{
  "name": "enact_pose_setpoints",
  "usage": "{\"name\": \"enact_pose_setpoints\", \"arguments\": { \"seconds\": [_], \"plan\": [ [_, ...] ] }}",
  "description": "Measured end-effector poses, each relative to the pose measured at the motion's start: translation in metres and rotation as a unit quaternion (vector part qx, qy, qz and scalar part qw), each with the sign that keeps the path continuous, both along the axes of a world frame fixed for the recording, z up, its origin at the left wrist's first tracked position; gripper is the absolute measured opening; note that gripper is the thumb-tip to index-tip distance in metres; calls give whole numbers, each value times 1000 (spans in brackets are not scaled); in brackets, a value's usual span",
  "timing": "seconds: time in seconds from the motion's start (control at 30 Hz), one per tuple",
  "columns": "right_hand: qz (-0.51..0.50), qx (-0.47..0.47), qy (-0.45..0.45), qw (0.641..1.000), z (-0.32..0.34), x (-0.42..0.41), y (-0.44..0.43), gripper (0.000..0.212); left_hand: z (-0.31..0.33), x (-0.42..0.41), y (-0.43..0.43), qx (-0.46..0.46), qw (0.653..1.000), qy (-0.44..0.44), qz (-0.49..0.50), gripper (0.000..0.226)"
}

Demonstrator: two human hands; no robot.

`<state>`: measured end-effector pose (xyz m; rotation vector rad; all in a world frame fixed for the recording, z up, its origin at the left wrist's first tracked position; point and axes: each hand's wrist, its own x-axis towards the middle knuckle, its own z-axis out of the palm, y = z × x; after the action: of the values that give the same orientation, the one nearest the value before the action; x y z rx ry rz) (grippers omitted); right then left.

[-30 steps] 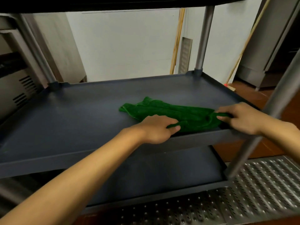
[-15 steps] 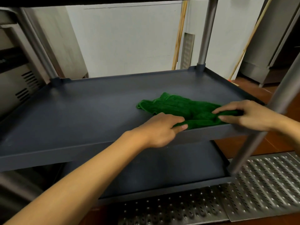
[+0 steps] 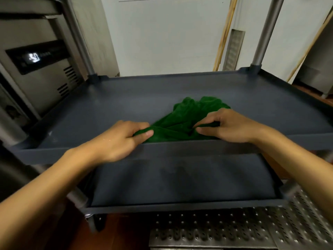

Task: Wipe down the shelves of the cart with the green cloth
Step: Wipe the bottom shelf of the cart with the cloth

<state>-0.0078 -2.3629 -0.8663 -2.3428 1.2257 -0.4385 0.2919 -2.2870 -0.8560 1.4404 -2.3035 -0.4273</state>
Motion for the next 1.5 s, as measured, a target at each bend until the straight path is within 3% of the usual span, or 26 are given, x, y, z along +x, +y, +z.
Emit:
{"name": "enact_pose_setpoints", "arguments": {
  "seconds": [0.2,0.37,0.47,0.7,0.83,1.0,1.3,1.5],
  "plan": [
    [51,-8,-21,998,0,62,2,26,4,54,24,-37,998,-12,43,42],
    [17,-67,-149,986,13,91,21,21,22,81,47,-131,984,71,94,36],
    [35,-77,-180,980,34,103,38,15,35,95,65,-138,980,97,105,40],
    [103,-57,-136,984,46,138,87,21,22,140,111,-58,978,144,142,60],
    [134,-10,-130,982,18,151,106,19,-12,150,129,46,965,211,150,60],
    [136,73,-73,985,-43,154,117,25,-66,141,140,162,952,213,147,36],
    [59,161,-178,969,-87,144,116,22,-100,122,136,172,928,293,155,29],
    [24,220,-185,957,-100,140,108,23,-111,113,123,175,922,310,152,27]
  ]
}}
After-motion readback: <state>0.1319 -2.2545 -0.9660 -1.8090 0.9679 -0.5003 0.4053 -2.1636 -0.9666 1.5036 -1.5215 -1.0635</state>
